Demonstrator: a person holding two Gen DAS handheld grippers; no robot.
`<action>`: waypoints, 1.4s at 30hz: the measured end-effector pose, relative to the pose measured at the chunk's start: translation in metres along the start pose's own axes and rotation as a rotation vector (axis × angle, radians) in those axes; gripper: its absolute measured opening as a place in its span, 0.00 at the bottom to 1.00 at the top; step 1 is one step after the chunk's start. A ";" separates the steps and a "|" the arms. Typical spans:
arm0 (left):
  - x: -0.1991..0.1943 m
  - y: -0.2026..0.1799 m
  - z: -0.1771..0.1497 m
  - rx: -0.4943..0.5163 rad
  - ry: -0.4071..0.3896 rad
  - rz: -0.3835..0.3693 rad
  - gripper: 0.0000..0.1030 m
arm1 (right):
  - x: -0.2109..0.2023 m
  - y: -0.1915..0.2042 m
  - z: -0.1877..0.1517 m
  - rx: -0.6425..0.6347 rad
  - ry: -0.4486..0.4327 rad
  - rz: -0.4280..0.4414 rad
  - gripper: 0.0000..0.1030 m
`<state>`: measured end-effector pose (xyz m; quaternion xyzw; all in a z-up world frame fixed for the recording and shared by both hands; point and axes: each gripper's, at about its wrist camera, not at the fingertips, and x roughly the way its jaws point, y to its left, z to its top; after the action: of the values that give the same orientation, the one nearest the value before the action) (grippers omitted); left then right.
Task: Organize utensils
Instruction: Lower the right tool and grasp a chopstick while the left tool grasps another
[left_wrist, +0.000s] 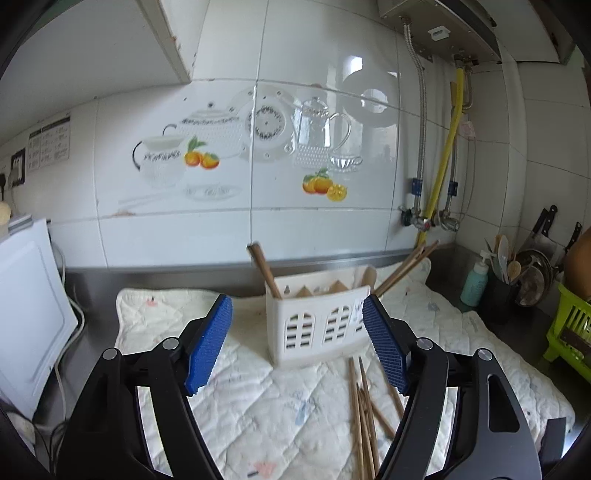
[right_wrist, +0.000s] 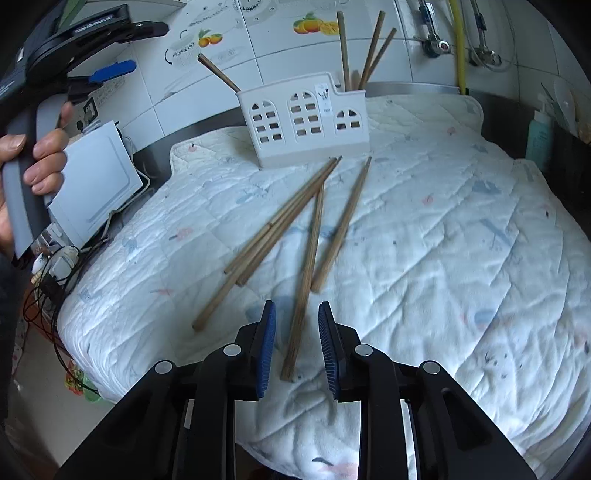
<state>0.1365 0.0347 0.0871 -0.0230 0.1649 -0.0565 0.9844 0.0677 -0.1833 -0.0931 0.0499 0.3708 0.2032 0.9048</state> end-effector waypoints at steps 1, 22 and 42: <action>-0.002 0.002 -0.006 -0.005 0.006 -0.002 0.70 | 0.002 0.000 -0.003 0.007 0.003 0.005 0.18; -0.022 -0.011 -0.116 -0.020 0.199 -0.035 0.70 | 0.008 0.000 -0.002 0.024 -0.046 -0.036 0.09; 0.000 -0.064 -0.204 0.007 0.404 -0.181 0.27 | -0.031 -0.008 0.018 0.011 -0.153 -0.055 0.06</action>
<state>0.0637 -0.0340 -0.1013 -0.0226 0.3558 -0.1485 0.9224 0.0630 -0.2017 -0.0621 0.0600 0.3027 0.1719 0.9355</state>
